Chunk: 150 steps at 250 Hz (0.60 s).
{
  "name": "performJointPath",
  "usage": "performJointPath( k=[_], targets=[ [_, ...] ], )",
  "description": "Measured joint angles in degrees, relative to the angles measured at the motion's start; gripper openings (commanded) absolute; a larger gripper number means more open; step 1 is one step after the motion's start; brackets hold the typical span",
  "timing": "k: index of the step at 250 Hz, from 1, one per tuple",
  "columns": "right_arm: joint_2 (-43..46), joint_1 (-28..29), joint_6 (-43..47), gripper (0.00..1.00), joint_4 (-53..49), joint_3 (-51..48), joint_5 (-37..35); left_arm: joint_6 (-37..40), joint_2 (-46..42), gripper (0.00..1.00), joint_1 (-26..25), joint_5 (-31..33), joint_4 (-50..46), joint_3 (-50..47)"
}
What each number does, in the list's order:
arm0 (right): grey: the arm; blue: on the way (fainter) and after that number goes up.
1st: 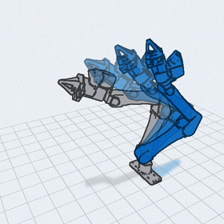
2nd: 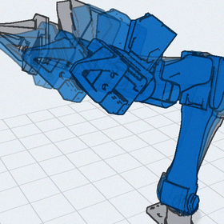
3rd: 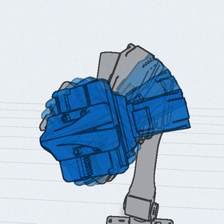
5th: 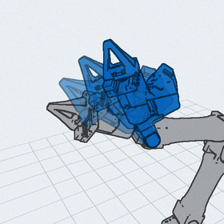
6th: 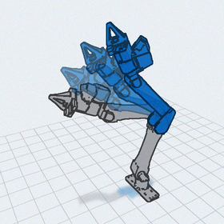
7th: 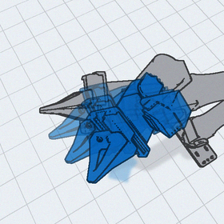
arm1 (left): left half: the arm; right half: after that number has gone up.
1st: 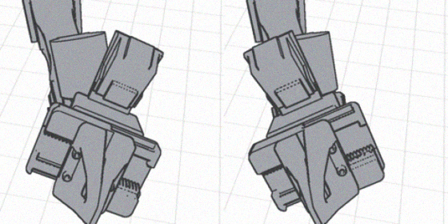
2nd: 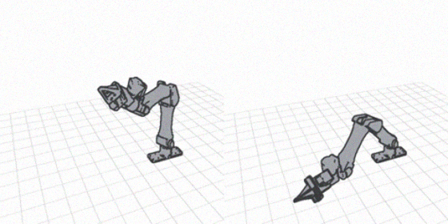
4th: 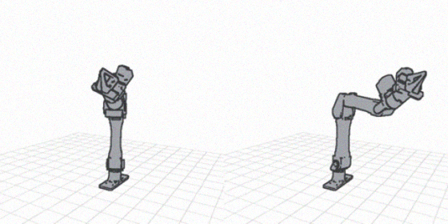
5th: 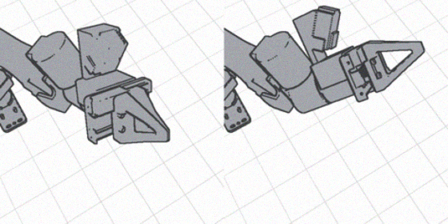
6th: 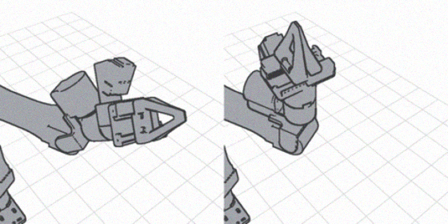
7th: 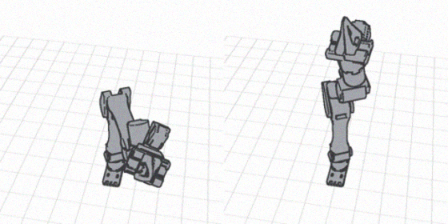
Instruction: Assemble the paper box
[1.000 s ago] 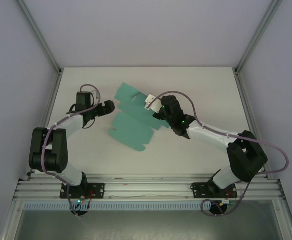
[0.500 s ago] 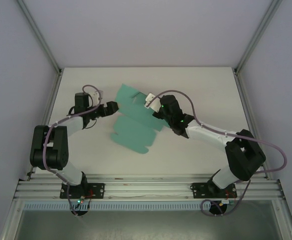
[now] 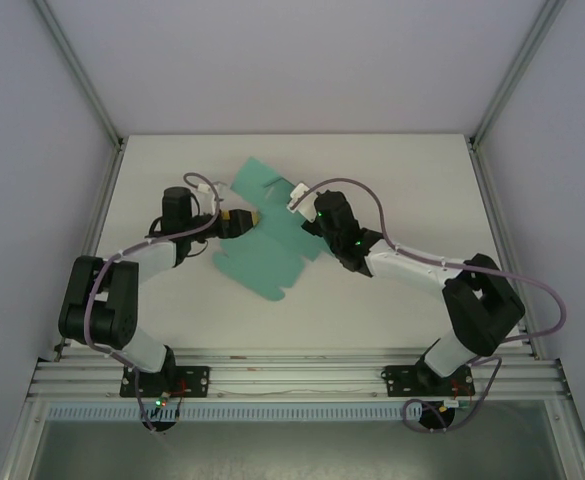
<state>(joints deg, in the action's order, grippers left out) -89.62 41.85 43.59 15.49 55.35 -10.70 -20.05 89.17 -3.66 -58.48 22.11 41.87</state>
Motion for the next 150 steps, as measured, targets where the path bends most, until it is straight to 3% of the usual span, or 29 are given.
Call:
performJointPath(
  k=[52,150],
  targets=[
    [0.8,0.2,-1.2,0.00,-0.6,0.0,4.2,0.0,1.1,0.65,0.0,-2.6,1.6,0.0],
    [3.5,-1.2,-1.6,0.00,-5.3,0.2,8.4,1.3,4.6,0.19,0.0,-10.0,3.3,0.5]
  ],
)
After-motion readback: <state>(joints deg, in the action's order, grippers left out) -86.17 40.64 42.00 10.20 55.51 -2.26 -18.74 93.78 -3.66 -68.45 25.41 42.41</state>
